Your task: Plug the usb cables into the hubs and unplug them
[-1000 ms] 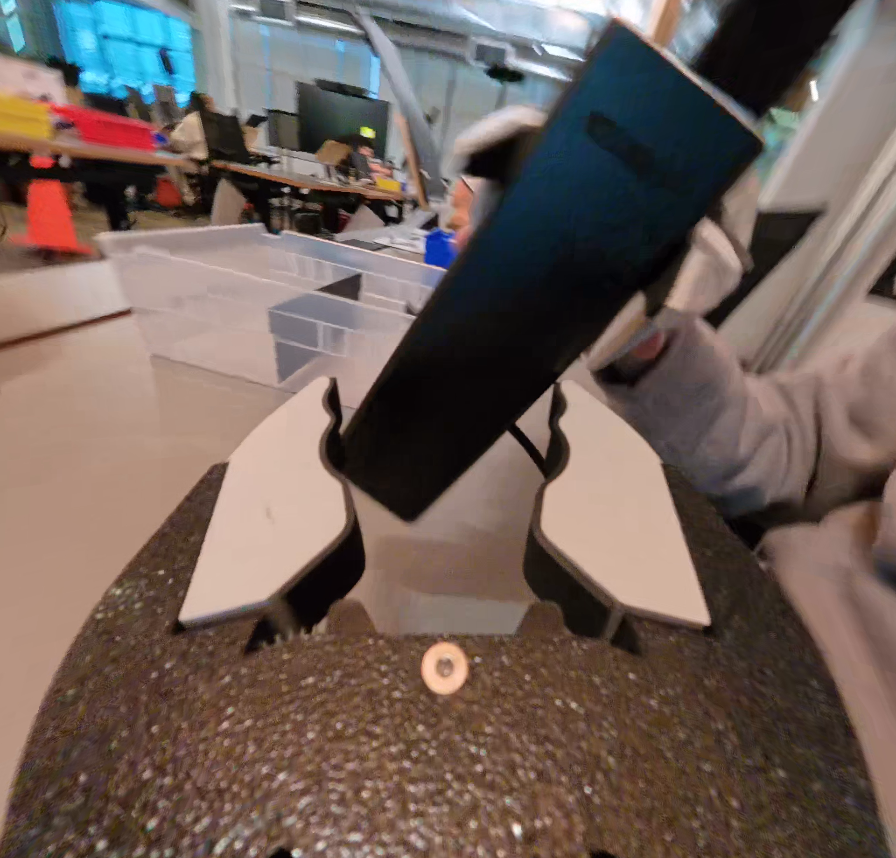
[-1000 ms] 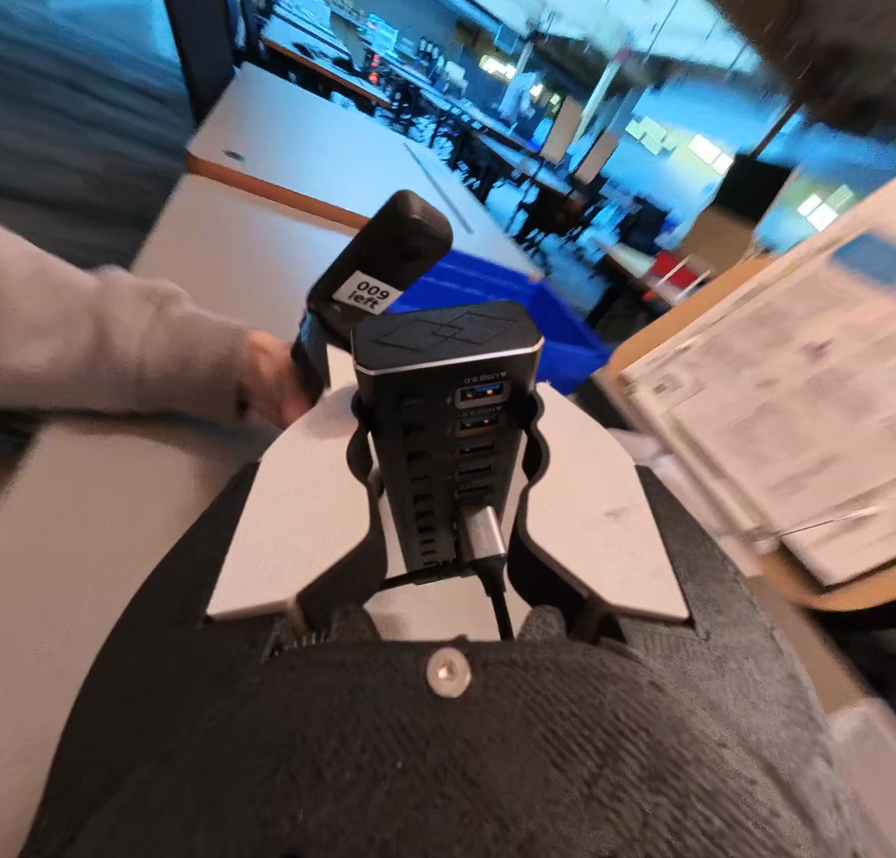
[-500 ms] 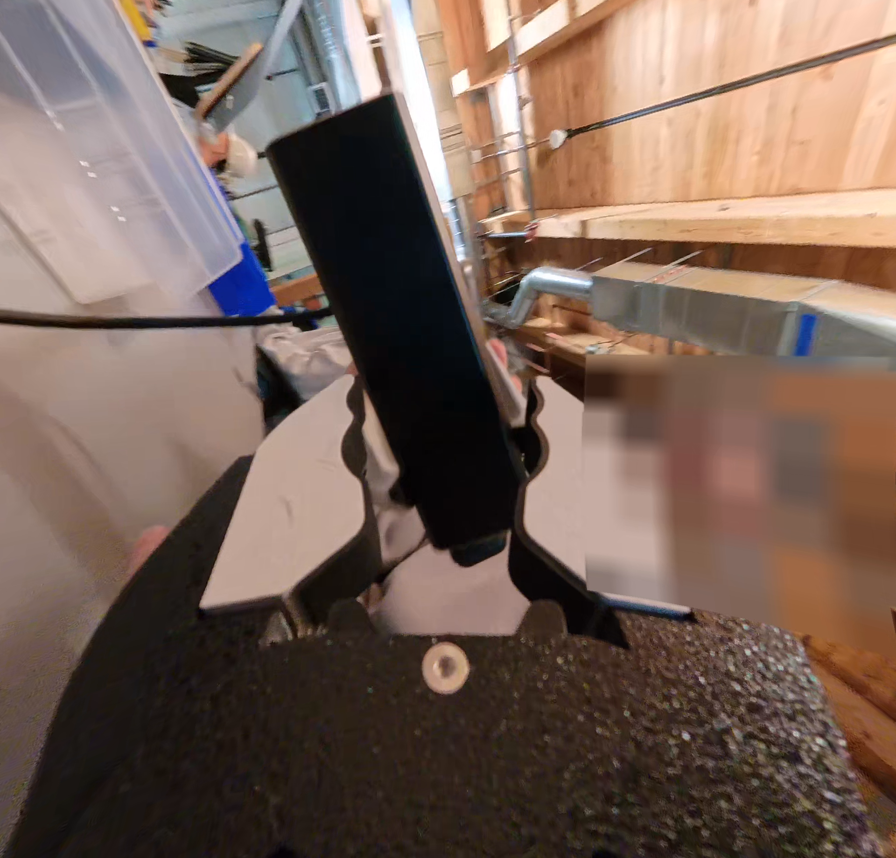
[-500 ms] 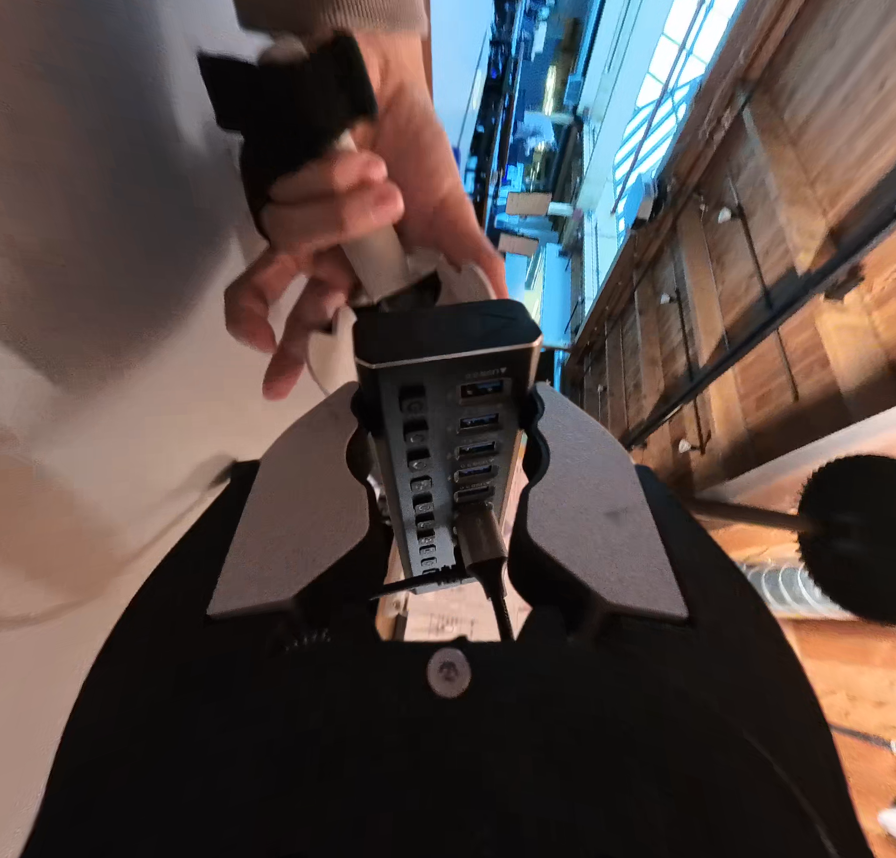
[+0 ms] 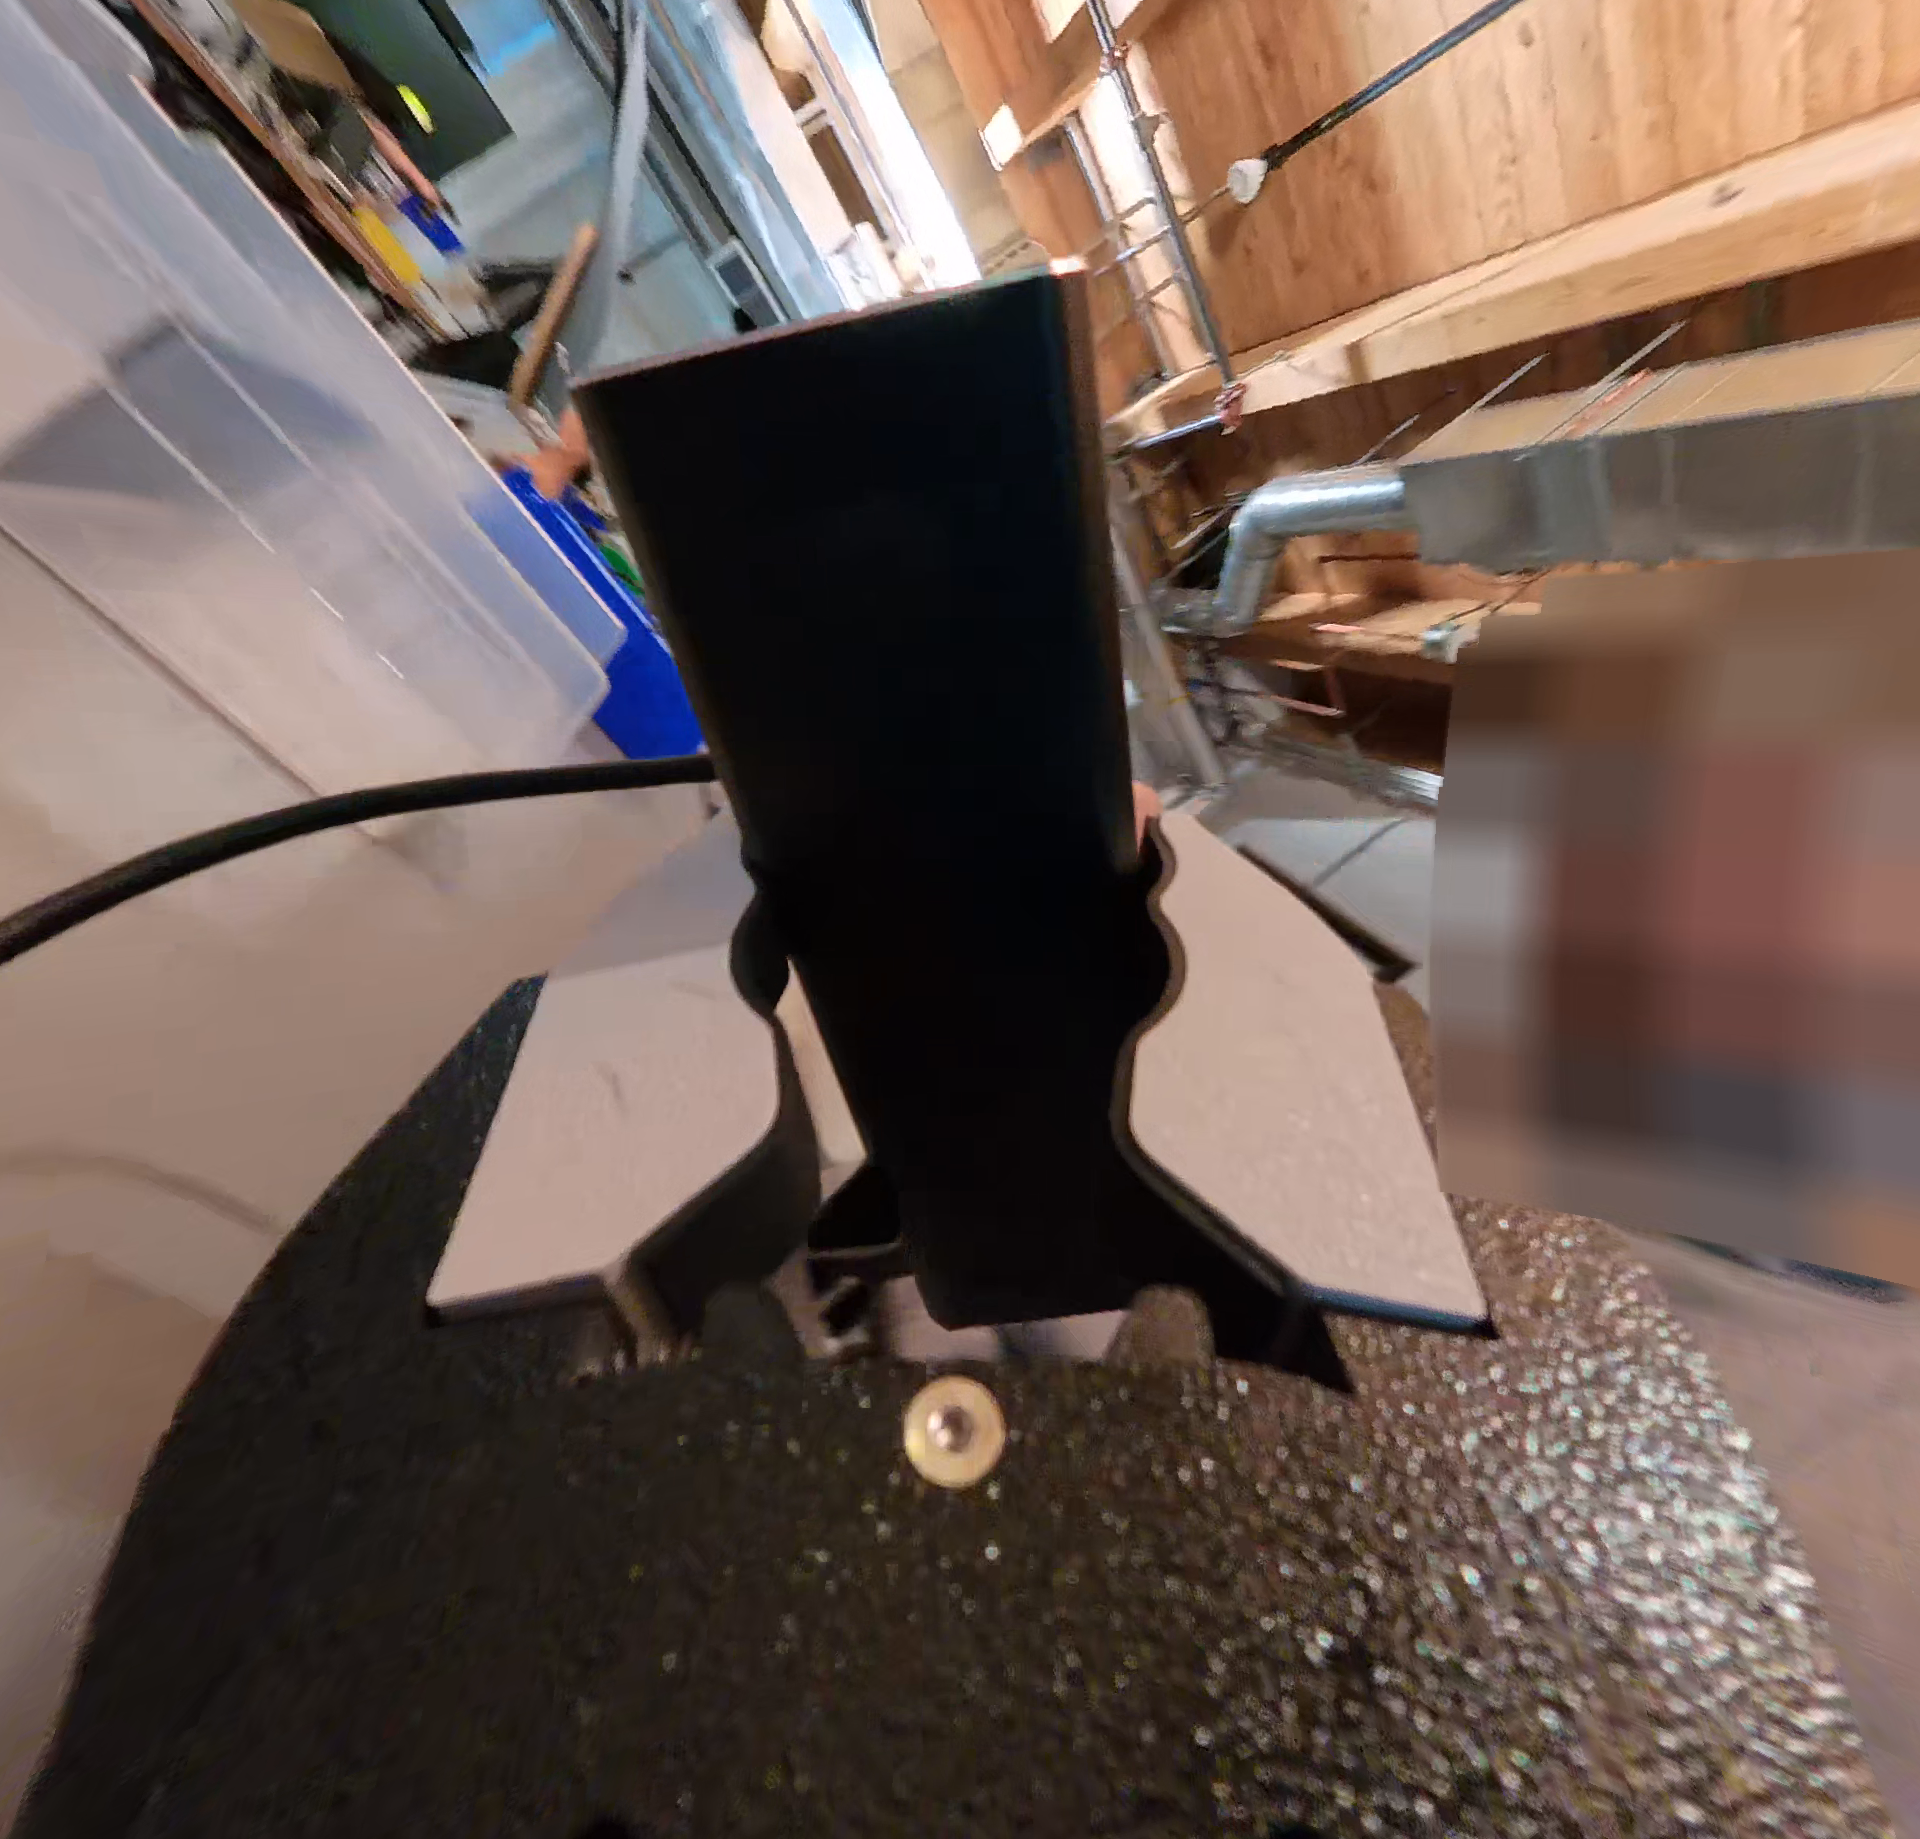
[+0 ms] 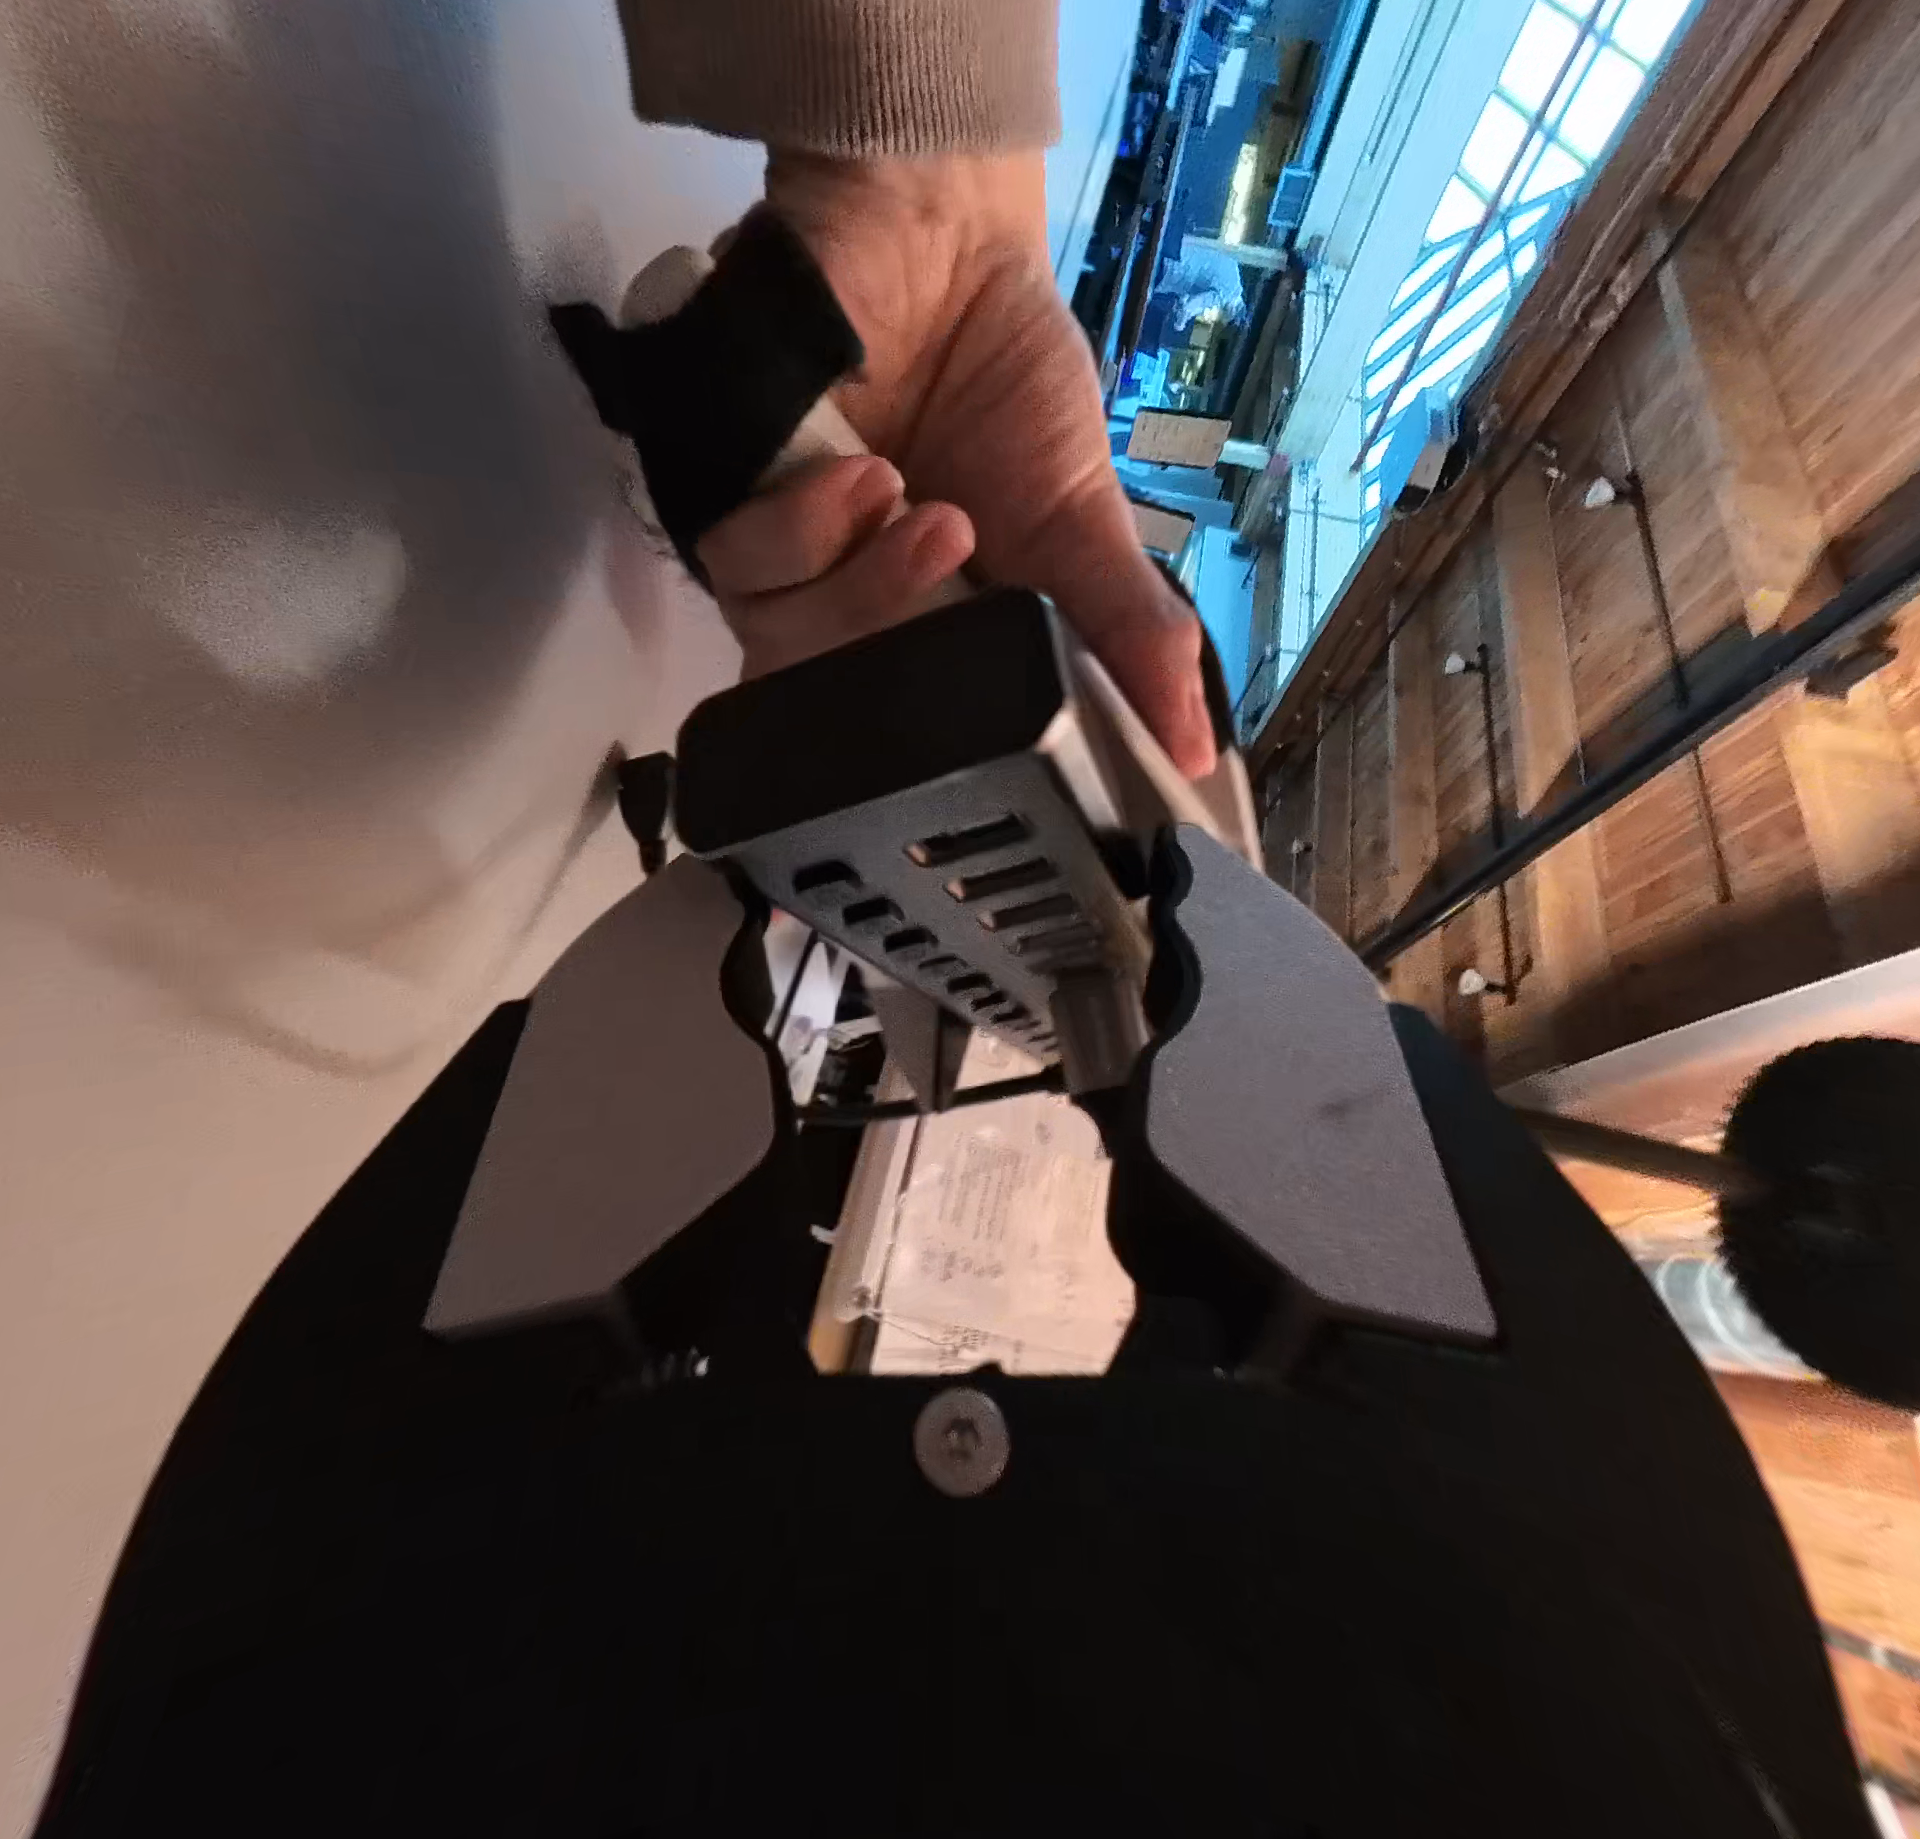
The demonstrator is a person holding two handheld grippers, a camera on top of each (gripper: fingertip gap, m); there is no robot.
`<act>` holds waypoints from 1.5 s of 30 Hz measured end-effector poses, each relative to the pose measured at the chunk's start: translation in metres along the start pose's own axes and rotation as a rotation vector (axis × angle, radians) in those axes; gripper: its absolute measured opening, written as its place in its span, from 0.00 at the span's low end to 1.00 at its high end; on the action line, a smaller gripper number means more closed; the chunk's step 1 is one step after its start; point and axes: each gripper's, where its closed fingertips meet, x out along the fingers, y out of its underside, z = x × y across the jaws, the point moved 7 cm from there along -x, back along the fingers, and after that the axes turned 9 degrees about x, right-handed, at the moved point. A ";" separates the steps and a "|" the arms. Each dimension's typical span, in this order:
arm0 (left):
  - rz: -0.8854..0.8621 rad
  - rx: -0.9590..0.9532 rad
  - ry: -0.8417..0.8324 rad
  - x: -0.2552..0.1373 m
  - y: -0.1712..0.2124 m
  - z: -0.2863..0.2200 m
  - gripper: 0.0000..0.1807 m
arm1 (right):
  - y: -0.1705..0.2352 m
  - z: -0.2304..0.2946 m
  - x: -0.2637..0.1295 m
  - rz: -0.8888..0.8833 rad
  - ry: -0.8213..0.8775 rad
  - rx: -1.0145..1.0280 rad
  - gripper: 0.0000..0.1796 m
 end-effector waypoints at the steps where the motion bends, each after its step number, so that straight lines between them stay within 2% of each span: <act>1: 0.004 0.061 -0.033 0.000 -0.003 -0.002 0.36 | 0.005 0.000 0.000 -0.001 0.011 0.028 0.42; 5: 0.021 0.306 -0.138 0.002 -0.018 -0.013 0.36 | 0.019 -0.006 -0.002 0.061 0.011 0.143 0.54; 6: 0.021 0.367 -0.168 0.002 -0.022 -0.015 0.36 | 0.022 -0.008 -0.005 0.072 -0.014 0.207 0.52; 8: -0.003 0.510 -0.239 -0.003 -0.033 -0.017 0.35 | 0.020 -0.018 -0.017 -0.022 -0.049 0.377 0.47; 10: 0.000 0.554 -0.307 -0.008 -0.043 -0.020 0.37 | 0.018 -0.038 -0.033 -0.149 -0.035 0.619 0.45; 14: 0.132 0.848 -0.406 -0.004 -0.036 -0.027 0.35 | 0.037 -0.074 -0.046 -0.327 -0.012 1.301 0.49; 16: 0.237 0.934 -0.382 0.003 -0.024 -0.027 0.35 | 0.054 -0.077 -0.045 -0.342 0.042 1.501 0.41; 18: 0.312 1.000 -0.345 0.012 -0.011 -0.026 0.35 | 0.061 -0.072 -0.041 -0.381 -0.020 1.616 0.42; 20: 0.387 1.025 -0.282 0.021 0.002 -0.023 0.35 | 0.058 -0.066 -0.039 -0.439 -0.138 1.648 0.34; 21: 0.413 1.037 -0.259 0.025 0.008 -0.022 0.35 | 0.056 -0.064 -0.038 -0.466 -0.178 1.647 0.34; 22: 0.432 1.044 -0.235 0.029 0.013 -0.021 0.35 | 0.056 -0.063 -0.038 -0.475 -0.169 1.650 0.36; 23: 0.444 1.044 -0.208 0.031 0.016 -0.020 0.35 | 0.057 -0.063 -0.038 -0.475 -0.162 1.639 0.31; 24: 0.461 1.046 -0.192 0.033 0.019 -0.020 0.35 | 0.057 -0.062 -0.038 -0.476 -0.169 1.628 0.31; 30: 0.554 1.073 -0.272 0.036 0.021 -0.013 0.35 | 0.056 -0.059 -0.035 -0.397 -0.183 1.555 0.31; 33: 0.535 1.079 -0.343 0.036 0.019 -0.013 0.35 | 0.056 -0.062 -0.035 -0.382 -0.105 1.528 0.30; 35: 0.480 1.045 -0.343 0.035 0.021 -0.013 0.38 | 0.055 -0.067 -0.038 -0.420 -0.067 1.534 0.30; 38: 0.489 0.966 -0.330 0.035 0.030 -0.006 0.44 | 0.054 -0.070 -0.041 -0.487 -0.080 1.574 0.31; 43: 0.540 1.008 -0.350 0.044 0.040 0.000 0.43 | 0.049 -0.069 -0.038 -0.495 -0.080 1.572 0.31; 45: 0.508 1.027 -0.379 0.044 0.037 -0.001 0.41 | 0.050 -0.071 -0.039 -0.500 -0.062 1.582 0.31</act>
